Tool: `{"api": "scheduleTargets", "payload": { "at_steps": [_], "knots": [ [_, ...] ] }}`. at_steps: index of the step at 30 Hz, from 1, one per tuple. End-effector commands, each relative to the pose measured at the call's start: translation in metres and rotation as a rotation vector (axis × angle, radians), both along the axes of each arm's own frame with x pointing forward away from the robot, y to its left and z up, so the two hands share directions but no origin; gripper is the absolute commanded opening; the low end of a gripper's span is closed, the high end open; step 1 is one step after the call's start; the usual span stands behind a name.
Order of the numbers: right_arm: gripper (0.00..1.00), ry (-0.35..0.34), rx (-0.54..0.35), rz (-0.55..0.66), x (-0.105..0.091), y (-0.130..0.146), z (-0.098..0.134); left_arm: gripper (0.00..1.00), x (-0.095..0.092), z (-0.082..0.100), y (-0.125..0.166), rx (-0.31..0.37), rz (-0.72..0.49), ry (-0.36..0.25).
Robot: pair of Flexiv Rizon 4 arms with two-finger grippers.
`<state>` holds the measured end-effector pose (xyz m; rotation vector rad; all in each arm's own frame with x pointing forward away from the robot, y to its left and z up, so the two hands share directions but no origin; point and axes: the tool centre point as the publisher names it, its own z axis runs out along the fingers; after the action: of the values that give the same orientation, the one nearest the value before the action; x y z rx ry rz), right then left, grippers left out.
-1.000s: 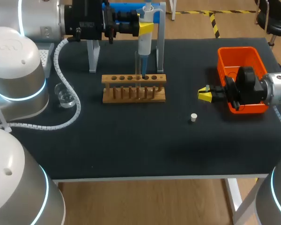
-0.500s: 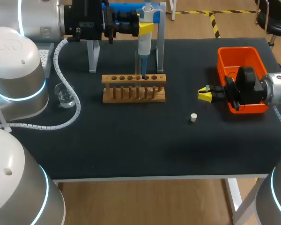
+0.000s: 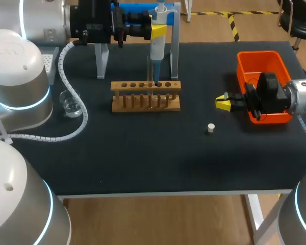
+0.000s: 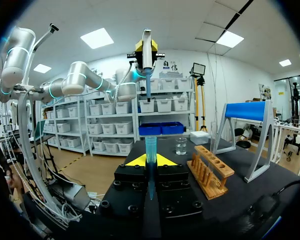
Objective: Invert the test tube, pick up the pipette, mount the tip to pipette, aspirate from beaker and dispense into the tube, eject the tip, return the pipette, and cap with the stopper.
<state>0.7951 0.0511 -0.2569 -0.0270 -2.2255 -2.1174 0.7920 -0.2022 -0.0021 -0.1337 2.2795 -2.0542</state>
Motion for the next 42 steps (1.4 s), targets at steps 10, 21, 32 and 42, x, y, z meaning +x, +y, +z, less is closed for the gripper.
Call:
{"api": "scheduleTargets", "payload": {
  "at_steps": [10, 21, 32, 42],
  "knots": [
    [0.0, -0.001, -0.001, -0.001, 0.0, 0.0, 0.0, 0.0, 0.0, 0.001, 0.002, 0.001, -0.003, 0.001],
    [0.0, -0.001, -0.001, -0.001, 0.0, 0.0, 0.0, 0.0, 0.0, 0.001, 0.002, 0.001, -0.003, 0.001],
    [0.0, -0.003, -0.003, -0.002, -0.002, 0.005, 0.002, 0.0, 0.0, 0.001, 0.002, 0.001, -0.003, 0.001],
    [0.0, -0.009, -0.005, 0.029, -0.007, 0.038, 0.004, 0.0, 0.0, 0.001, 0.002, 0.001, -0.003, 0.001]
  ]
}}
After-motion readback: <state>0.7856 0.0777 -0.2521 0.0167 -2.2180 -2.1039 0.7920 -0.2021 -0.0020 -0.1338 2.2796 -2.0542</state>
